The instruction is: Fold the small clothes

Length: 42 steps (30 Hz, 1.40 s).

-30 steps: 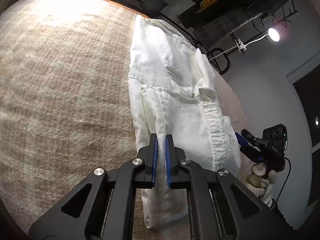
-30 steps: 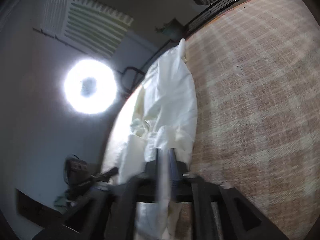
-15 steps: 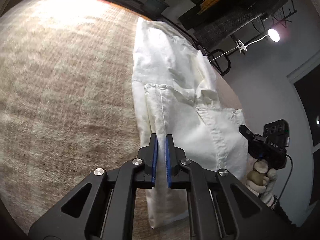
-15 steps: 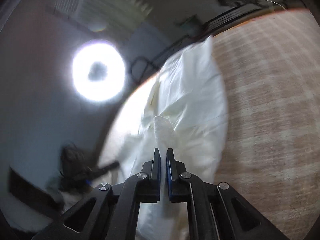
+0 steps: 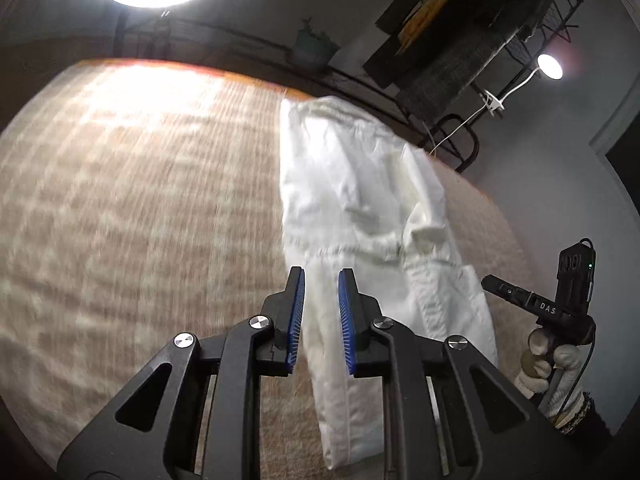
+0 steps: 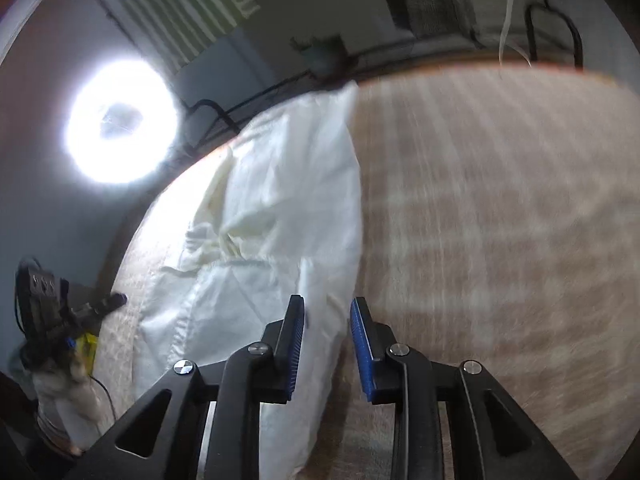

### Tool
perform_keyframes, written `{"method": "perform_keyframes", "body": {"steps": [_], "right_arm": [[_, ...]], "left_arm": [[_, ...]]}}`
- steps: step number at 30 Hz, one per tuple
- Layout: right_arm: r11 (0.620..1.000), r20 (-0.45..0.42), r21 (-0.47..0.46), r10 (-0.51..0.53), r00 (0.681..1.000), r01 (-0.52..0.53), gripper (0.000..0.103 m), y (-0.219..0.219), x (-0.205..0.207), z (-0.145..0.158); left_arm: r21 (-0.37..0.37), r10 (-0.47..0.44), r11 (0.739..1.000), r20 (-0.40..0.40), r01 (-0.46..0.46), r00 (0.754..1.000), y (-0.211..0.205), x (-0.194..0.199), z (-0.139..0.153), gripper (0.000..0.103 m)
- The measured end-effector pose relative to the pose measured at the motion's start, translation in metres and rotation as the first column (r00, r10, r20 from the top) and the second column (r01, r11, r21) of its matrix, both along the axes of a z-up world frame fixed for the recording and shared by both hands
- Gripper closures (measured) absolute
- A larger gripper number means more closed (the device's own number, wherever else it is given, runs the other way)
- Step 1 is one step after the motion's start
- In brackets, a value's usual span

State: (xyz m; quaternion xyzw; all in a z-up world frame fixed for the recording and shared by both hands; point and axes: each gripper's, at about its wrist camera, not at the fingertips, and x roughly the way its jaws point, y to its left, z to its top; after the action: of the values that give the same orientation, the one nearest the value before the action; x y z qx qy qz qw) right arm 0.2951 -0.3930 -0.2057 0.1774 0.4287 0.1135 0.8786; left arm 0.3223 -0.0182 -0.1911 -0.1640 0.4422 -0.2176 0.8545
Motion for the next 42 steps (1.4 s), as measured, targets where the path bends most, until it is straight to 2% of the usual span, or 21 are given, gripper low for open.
{"method": "perform_keyframes", "body": {"steps": [4,7,11,12,15,17,20,22,23,25,27,28,29,32,34,35,37,42], "right_arm": [[0.998,0.044,-0.023,0.053,0.998,-0.052,0.077,0.009,0.029,0.019],[0.991,0.073,-0.088,0.110,0.991,-0.103,0.077,0.024,0.052,0.030],[0.976,0.092,-0.131,0.189,0.978,-0.176,0.077,0.041,0.087,0.034],[0.971,0.087,-0.159,0.191,0.978,-0.176,0.077,0.045,0.096,0.031],[0.967,0.058,-0.187,0.189,0.980,-0.176,0.078,0.050,0.125,0.019],[0.968,0.048,-0.182,0.183,0.982,-0.171,0.078,0.045,0.140,0.012],[0.977,0.015,-0.164,0.142,0.990,-0.138,0.078,0.032,0.166,-0.006],[0.978,-0.008,-0.185,0.093,0.996,-0.093,0.079,0.021,0.176,-0.017],[0.978,-0.016,-0.193,0.076,0.997,-0.077,0.083,0.015,0.179,-0.022],[0.987,-0.010,-0.152,0.056,0.998,-0.057,0.085,0.004,0.181,-0.023],[0.978,-0.010,-0.199,0.058,0.998,-0.059,0.084,0.003,0.184,-0.020],[0.970,-0.005,-0.240,0.047,0.999,-0.046,0.078,0.003,0.186,-0.017],[0.967,0.002,-0.251,0.038,0.999,-0.036,0.067,0.001,0.188,-0.015],[0.977,0.019,-0.211,0.018,1.000,-0.013,0.058,-0.011,0.196,-0.010],[0.980,0.014,-0.201,0.003,1.000,0.000,0.053,-0.015,0.201,-0.011],[0.982,0.012,-0.191,-0.004,1.000,0.007,0.047,-0.017,0.205,-0.012],[0.988,0.007,-0.156,-0.014,1.000,0.015,0.043,-0.020,0.214,-0.015],[0.993,-0.003,-0.118,0.002,1.000,-0.002,0.043,-0.016,0.234,-0.021]], "left_arm": [[0.048,-0.068,0.997,0.030,0.066,0.997,-0.020,0.031,0.014,0.088],[0.109,-0.094,0.990,0.038,0.089,0.995,-0.036,0.060,0.010,0.088],[0.070,-0.098,0.993,-0.007,0.098,0.995,-0.043,0.098,-0.007,0.088],[0.081,-0.106,0.991,-0.022,0.108,0.994,-0.048,0.105,-0.012,0.088],[0.157,-0.132,0.979,-0.011,0.132,0.991,-0.067,0.120,-0.023,0.088],[0.178,-0.153,0.972,-0.012,0.153,0.988,-0.079,0.130,-0.029,0.088],[0.198,-0.147,0.969,-0.025,0.150,0.989,-0.089,0.142,-0.041,0.088],[0.196,-0.135,0.971,-0.031,0.139,0.990,-0.089,0.148,-0.048,0.085],[0.191,-0.134,0.972,-0.017,0.134,0.991,-0.087,0.150,-0.049,0.085],[0.186,-0.146,0.971,-0.018,0.147,0.989,-0.086,0.153,-0.047,0.085],[0.190,-0.139,0.972,-0.001,0.137,0.990,-0.078,0.158,-0.042,0.081],[0.194,-0.114,0.975,0.019,0.108,0.993,-0.071,0.162,-0.037,0.075],[0.189,-0.091,0.978,0.028,0.084,0.995,-0.064,0.166,-0.034,0.067],[0.167,0.006,0.986,0.016,-0.009,1.000,-0.041,0.186,-0.032,0.053],[0.139,0.024,0.990,-0.025,-0.020,0.999,-0.033,0.199,-0.036,0.048],[0.117,0.023,0.993,-0.057,-0.016,0.998,-0.031,0.208,-0.040,0.048],[0.089,0.025,0.996,-0.075,-0.019,0.997,-0.032,0.219,-0.043,0.048],[0.066,0.017,0.998,-0.060,-0.013,0.998,-0.047,0.241,-0.044,0.048]]}}
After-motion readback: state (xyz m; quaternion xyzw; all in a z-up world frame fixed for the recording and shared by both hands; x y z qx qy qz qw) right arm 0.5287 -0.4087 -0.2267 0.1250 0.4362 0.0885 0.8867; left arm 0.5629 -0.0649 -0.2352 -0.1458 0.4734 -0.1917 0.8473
